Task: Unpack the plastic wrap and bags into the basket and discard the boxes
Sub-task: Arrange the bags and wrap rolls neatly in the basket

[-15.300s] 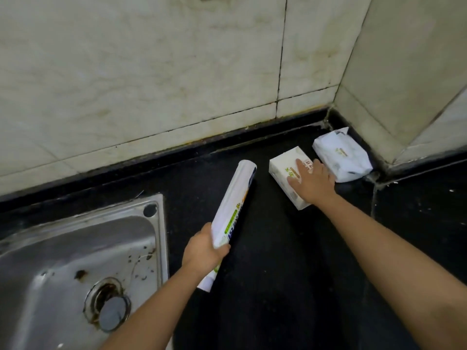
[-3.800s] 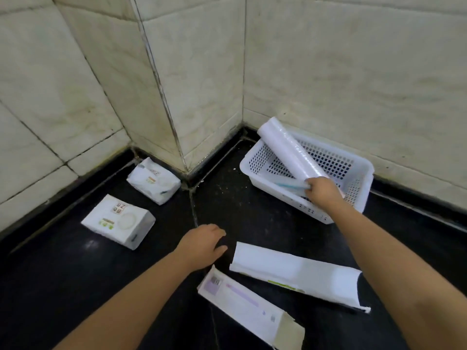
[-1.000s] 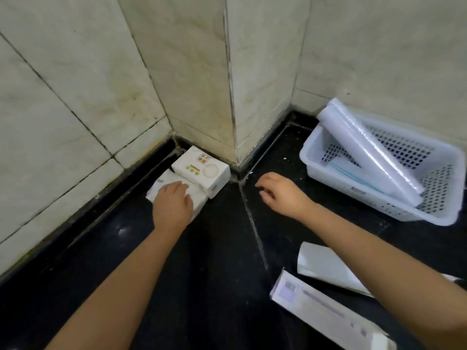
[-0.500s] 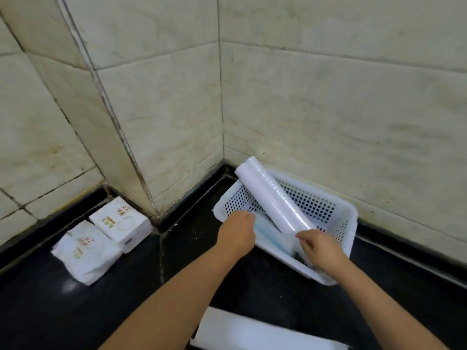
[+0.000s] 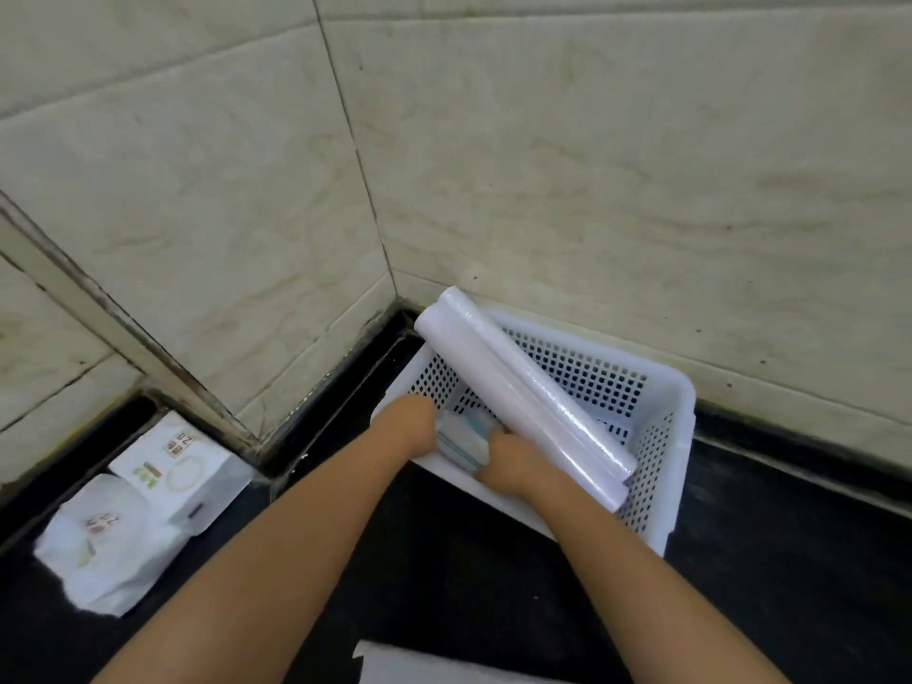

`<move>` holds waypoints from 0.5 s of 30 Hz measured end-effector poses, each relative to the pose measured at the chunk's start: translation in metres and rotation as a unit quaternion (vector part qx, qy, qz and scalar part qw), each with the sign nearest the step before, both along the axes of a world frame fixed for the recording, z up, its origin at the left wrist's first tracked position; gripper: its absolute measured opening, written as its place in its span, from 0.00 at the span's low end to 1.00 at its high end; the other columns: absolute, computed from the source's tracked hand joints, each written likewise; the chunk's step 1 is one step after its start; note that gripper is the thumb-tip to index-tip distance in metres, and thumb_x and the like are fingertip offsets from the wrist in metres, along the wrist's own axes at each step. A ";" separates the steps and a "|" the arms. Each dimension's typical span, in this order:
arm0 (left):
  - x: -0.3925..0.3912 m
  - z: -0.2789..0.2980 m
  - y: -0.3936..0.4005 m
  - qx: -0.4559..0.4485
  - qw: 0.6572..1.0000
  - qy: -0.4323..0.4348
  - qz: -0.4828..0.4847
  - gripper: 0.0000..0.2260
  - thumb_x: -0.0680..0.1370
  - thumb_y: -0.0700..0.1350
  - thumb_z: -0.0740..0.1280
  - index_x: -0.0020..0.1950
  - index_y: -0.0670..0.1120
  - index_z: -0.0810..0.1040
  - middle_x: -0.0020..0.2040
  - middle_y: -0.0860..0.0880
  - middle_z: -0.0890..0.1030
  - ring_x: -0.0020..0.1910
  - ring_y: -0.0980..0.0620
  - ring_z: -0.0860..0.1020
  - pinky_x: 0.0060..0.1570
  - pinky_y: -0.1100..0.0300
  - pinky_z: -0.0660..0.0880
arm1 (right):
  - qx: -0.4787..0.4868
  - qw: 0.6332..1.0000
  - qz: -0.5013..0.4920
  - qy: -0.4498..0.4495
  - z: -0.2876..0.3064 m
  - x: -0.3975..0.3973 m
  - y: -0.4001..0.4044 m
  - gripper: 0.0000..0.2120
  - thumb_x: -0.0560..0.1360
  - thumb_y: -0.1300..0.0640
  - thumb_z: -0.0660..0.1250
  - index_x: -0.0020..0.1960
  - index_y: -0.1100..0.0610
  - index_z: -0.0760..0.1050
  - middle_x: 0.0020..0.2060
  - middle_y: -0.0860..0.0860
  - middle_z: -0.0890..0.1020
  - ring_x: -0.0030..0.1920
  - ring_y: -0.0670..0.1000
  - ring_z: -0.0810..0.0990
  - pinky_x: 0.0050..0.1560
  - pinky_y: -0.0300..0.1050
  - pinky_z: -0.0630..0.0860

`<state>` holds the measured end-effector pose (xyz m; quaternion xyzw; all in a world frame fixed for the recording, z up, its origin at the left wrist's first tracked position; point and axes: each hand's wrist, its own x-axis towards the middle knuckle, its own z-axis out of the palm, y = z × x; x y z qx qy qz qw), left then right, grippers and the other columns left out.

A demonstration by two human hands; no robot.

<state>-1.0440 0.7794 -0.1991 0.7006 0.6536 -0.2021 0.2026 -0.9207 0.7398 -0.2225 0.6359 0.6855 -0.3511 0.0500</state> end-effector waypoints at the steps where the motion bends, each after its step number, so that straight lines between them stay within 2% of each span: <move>1: -0.004 -0.002 0.003 -0.005 1.000 -0.006 -0.014 0.17 0.80 0.37 0.56 0.68 0.38 0.68 0.68 0.39 0.72 0.66 0.43 0.71 0.65 0.55 0.68 | -0.009 1.000 -0.004 -0.010 -0.002 0.000 0.003 0.30 0.75 0.55 0.64 0.71 0.63 0.56 0.65 0.61 0.72 0.63 0.58 0.72 0.65 0.49 0.70; 4: -0.011 -0.006 0.013 -0.020 0.998 -0.019 -0.060 0.17 0.79 0.37 0.57 0.68 0.38 0.69 0.67 0.39 0.72 0.66 0.43 0.70 0.66 0.55 0.68 | -0.015 0.999 -0.021 -0.024 -0.005 0.002 0.012 0.34 0.70 0.53 0.70 0.70 0.61 0.59 0.62 0.58 0.74 0.60 0.56 0.74 0.61 0.47 0.73; 5: -0.012 -0.010 0.016 -0.025 0.997 -0.024 -0.074 0.14 0.79 0.37 0.58 0.63 0.39 0.73 0.62 0.39 0.75 0.63 0.44 0.72 0.61 0.56 0.71 | -0.020 0.999 -0.022 -0.022 -0.005 0.002 0.014 0.32 0.69 0.53 0.71 0.68 0.61 0.62 0.61 0.57 0.75 0.58 0.55 0.75 0.58 0.46 0.74; 6: -0.013 -0.014 0.020 -0.029 0.996 -0.026 -0.085 0.09 0.78 0.37 0.58 0.53 0.41 0.77 0.53 0.41 0.77 0.56 0.45 0.74 0.52 0.58 0.73 | -0.028 0.999 -0.018 -0.021 -0.004 0.002 0.015 0.28 0.69 0.53 0.71 0.64 0.61 0.66 0.58 0.56 0.76 0.53 0.53 0.75 0.52 0.44 0.74; 7: -0.012 -0.015 0.022 -0.028 0.995 -0.026 -0.090 0.07 0.78 0.37 0.59 0.44 0.43 0.76 0.44 0.44 0.75 0.48 0.47 0.74 0.42 0.62 0.71 | -0.034 0.999 -0.014 -0.018 -0.005 0.002 0.017 0.22 0.69 0.53 0.71 0.58 0.60 0.70 0.52 0.55 0.78 0.48 0.51 0.74 0.46 0.43 0.72; 8: -0.011 -0.016 0.025 -0.033 0.995 -0.022 -0.090 0.07 0.77 0.37 0.59 0.43 0.42 0.75 0.41 0.45 0.73 0.43 0.50 0.71 0.39 0.62 0.69 | -0.040 0.999 -0.013 -0.016 -0.005 0.002 0.018 0.14 0.69 0.53 0.71 0.51 0.58 0.72 0.45 0.53 0.78 0.44 0.50 0.72 0.40 0.41 0.70; 9: -0.010 -0.017 0.025 -0.037 0.994 -0.022 -0.099 0.06 0.77 0.36 0.59 0.49 0.40 0.76 0.45 0.44 0.75 0.43 0.50 0.70 0.43 0.59 0.71 | -0.042 0.999 -0.014 -0.012 -0.005 0.001 0.018 0.10 0.69 0.54 0.70 0.43 0.56 0.71 0.37 0.50 0.75 0.42 0.49 0.71 0.36 0.40 0.68; 10: -0.010 -0.018 0.026 -0.041 0.993 -0.024 -0.105 0.11 0.77 0.36 0.60 0.58 0.38 0.75 0.53 0.41 0.76 0.46 0.49 0.70 0.50 0.56 0.72 | -0.045 0.999 -0.017 -0.008 -0.005 0.001 0.017 0.10 0.69 0.54 0.70 0.39 0.55 0.69 0.33 0.49 0.71 0.39 0.49 0.71 0.33 0.39 0.67; 11: -0.009 -0.019 0.027 -0.044 0.992 -0.025 -0.114 0.16 0.77 0.35 0.60 0.64 0.37 0.71 0.60 0.40 0.76 0.51 0.48 0.72 0.56 0.55 0.72 | -0.048 0.999 -0.018 -0.006 -0.005 0.001 0.017 0.10 0.69 0.54 0.69 0.38 0.55 0.68 0.32 0.48 0.70 0.38 0.49 0.72 0.33 0.39 0.68; 13: -0.009 -0.020 0.028 -0.044 0.990 -0.033 -0.130 0.21 0.76 0.35 0.61 0.69 0.39 0.67 0.66 0.39 0.73 0.61 0.44 0.73 0.62 0.54 0.70 | -0.048 0.999 -0.007 -0.007 -0.003 0.003 0.015 0.09 0.70 0.55 0.68 0.47 0.58 0.73 0.39 0.51 0.75 0.40 0.50 0.75 0.39 0.40 0.71; 15: -0.010 -0.022 0.030 -0.049 0.988 -0.040 -0.139 0.22 0.76 0.34 0.60 0.71 0.41 0.65 0.68 0.40 0.71 0.65 0.43 0.71 0.64 0.55 0.69 | -0.045 0.999 0.002 -0.014 -0.001 0.007 0.014 0.16 0.70 0.58 0.66 0.56 0.61 0.72 0.46 0.54 0.76 0.45 0.52 0.75 0.42 0.41 0.71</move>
